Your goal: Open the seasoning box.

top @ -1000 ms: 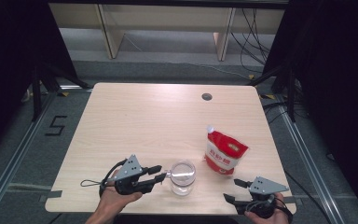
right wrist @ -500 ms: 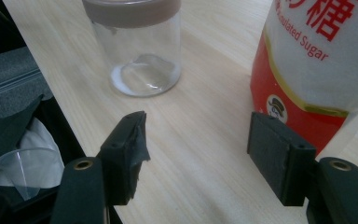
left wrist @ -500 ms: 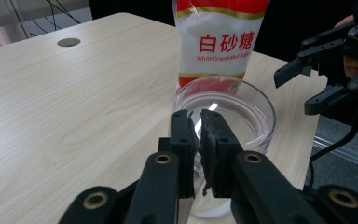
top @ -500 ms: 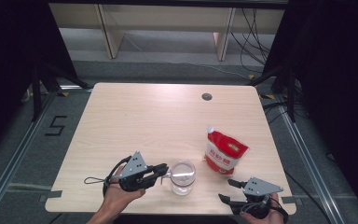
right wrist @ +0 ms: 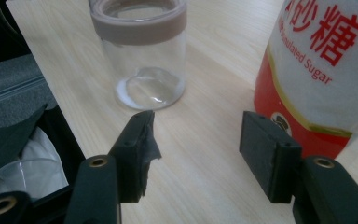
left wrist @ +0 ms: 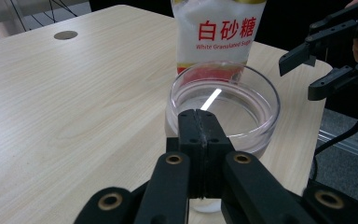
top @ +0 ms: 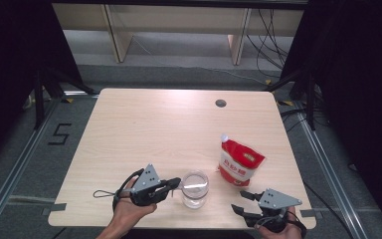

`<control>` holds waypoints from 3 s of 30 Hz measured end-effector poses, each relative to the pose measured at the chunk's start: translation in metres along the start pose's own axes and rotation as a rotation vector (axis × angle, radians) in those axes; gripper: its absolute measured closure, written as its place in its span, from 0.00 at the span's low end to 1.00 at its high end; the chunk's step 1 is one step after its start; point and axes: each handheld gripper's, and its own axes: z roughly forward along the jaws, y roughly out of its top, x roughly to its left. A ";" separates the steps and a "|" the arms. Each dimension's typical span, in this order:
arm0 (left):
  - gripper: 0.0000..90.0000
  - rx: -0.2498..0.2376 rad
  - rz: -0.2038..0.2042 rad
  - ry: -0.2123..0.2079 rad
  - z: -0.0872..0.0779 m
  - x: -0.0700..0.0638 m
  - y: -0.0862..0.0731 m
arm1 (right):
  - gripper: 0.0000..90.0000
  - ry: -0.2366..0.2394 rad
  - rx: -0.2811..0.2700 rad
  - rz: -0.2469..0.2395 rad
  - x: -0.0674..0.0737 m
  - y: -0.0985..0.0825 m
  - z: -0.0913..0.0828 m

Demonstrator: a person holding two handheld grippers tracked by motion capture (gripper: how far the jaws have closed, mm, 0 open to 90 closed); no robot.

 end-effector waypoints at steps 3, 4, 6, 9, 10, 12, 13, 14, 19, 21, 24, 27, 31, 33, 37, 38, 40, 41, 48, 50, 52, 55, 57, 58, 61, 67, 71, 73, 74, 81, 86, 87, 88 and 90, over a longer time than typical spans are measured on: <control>0.99 -0.011 -0.024 -0.006 0.001 0.000 -0.002 | 0.55 0.017 -0.012 -0.006 0.001 0.002 0.002; 0.99 -0.008 -0.021 0.003 0.000 0.000 -0.002 | 0.56 0.025 -0.009 0.001 0.003 0.003 0.002; 0.99 -0.021 -0.014 -0.006 0.000 0.001 -0.003 | 0.62 0.027 -0.032 -0.018 0.004 0.005 0.004; 0.99 -0.025 -0.026 -0.005 0.000 0.002 -0.004 | 0.71 0.022 -0.048 -0.040 0.007 0.011 0.007; 0.99 -0.025 -0.023 -0.004 0.000 0.002 -0.004 | 0.71 0.022 -0.048 -0.040 0.007 0.011 0.007; 0.99 -0.028 -0.025 -0.002 0.000 0.002 -0.004 | 0.74 0.030 -0.054 -0.018 0.009 0.013 0.009; 0.99 -0.033 -0.026 -0.002 0.000 0.002 -0.005 | 0.75 0.032 -0.066 -0.038 0.007 0.014 0.011; 0.99 -0.037 -0.015 -0.009 0.000 0.003 -0.005 | 0.77 0.051 -0.076 -0.035 0.008 0.016 0.016; 0.99 -0.046 -0.022 -0.015 -0.001 0.005 -0.007 | 0.81 0.052 -0.089 -0.069 0.009 0.020 0.024; 0.99 -0.047 -0.018 -0.018 -0.001 0.005 -0.008 | 0.85 0.062 -0.083 -0.066 0.011 0.022 0.027; 0.99 -0.057 -0.039 -0.014 -0.001 0.004 -0.009 | 0.89 0.066 -0.090 -0.074 0.013 0.026 0.031; 0.99 -0.069 -0.035 -0.021 -0.001 0.004 -0.010 | 0.91 0.070 -0.096 -0.088 0.014 0.029 0.037; 0.99 -0.073 -0.058 -0.012 -0.001 0.003 -0.011 | 0.94 0.075 -0.099 -0.093 0.016 0.032 0.043; 0.99 -0.078 -0.047 -0.017 -0.001 0.004 -0.012 | 0.95 0.079 -0.100 -0.094 0.016 0.033 0.044; 0.99 -0.087 -0.055 -0.014 -0.001 0.006 -0.014 | 0.97 0.088 -0.098 -0.102 0.016 0.035 0.048; 0.99 -0.093 -0.060 -0.019 -0.001 0.006 -0.014 | 0.97 0.090 -0.092 -0.095 0.017 0.035 0.048; 0.99 -0.107 -0.088 -0.025 0.000 0.006 -0.015 | 0.98 0.090 -0.100 -0.097 0.017 0.035 0.051; 0.99 -0.107 -0.090 -0.023 0.000 0.006 -0.015 | 0.98 0.090 -0.099 -0.109 0.017 0.035 0.051; 0.99 -0.106 -0.066 -0.012 -0.003 0.007 -0.015 | 0.99 0.089 -0.089 -0.101 0.017 0.036 0.052; 0.99 -0.116 -0.068 -0.020 -0.002 0.008 -0.016 | 0.99 0.089 -0.090 -0.096 0.018 0.036 0.052; 0.99 -0.118 -0.073 -0.020 -0.002 0.008 -0.016 | 0.99 0.093 -0.102 -0.106 0.017 0.036 0.053; 0.99 -0.121 -0.073 -0.020 -0.003 0.007 -0.016 | 0.99 0.084 -0.095 -0.113 0.018 0.037 0.053; 0.99 -0.122 -0.070 -0.021 -0.002 0.008 -0.016 | 0.99 0.086 -0.090 -0.112 0.018 0.037 0.053; 0.99 -0.120 -0.065 -0.022 -0.003 0.008 -0.017 | 0.99 0.083 -0.084 -0.102 0.018 0.036 0.053; 0.99 -0.120 -0.061 -0.022 -0.003 0.008 -0.017 | 1.00 0.082 -0.086 -0.108 0.018 0.036 0.053; 0.99 -0.113 -0.081 -0.018 -0.003 0.007 -0.018 | 1.00 0.087 -0.094 -0.115 0.018 0.039 0.053; 0.99 -0.113 -0.075 -0.020 -0.003 0.007 -0.018 | 1.00 0.086 -0.110 -0.111 0.019 0.041 0.052; 0.99 -0.114 -0.080 -0.018 -0.003 0.006 -0.018 | 1.00 0.082 -0.119 -0.089 0.021 0.042 0.052; 0.99 -0.114 -0.081 -0.019 -0.003 0.006 -0.018 | 1.00 0.082 -0.134 -0.113 0.020 0.043 0.053; 0.99 -0.113 -0.092 -0.035 -0.003 0.008 -0.018 | 1.00 0.101 -0.148 -0.141 0.022 0.052 0.053; 0.81 -0.069 -0.084 -0.064 -0.015 0.013 -0.014 | 1.00 0.092 -0.143 -0.138 0.024 0.055 0.053; 0.78 -0.066 -0.076 -0.078 -0.016 0.014 -0.015 | 1.00 0.092 -0.142 -0.133 0.025 0.055 0.053; 0.75 -0.047 -0.068 -0.061 -0.017 0.014 -0.017 | 1.00 0.093 -0.155 -0.133 0.025 0.056 0.054; 0.70 -0.031 -0.070 -0.058 -0.016 0.014 -0.022 | 1.00 0.087 -0.160 -0.160 0.024 0.058 0.054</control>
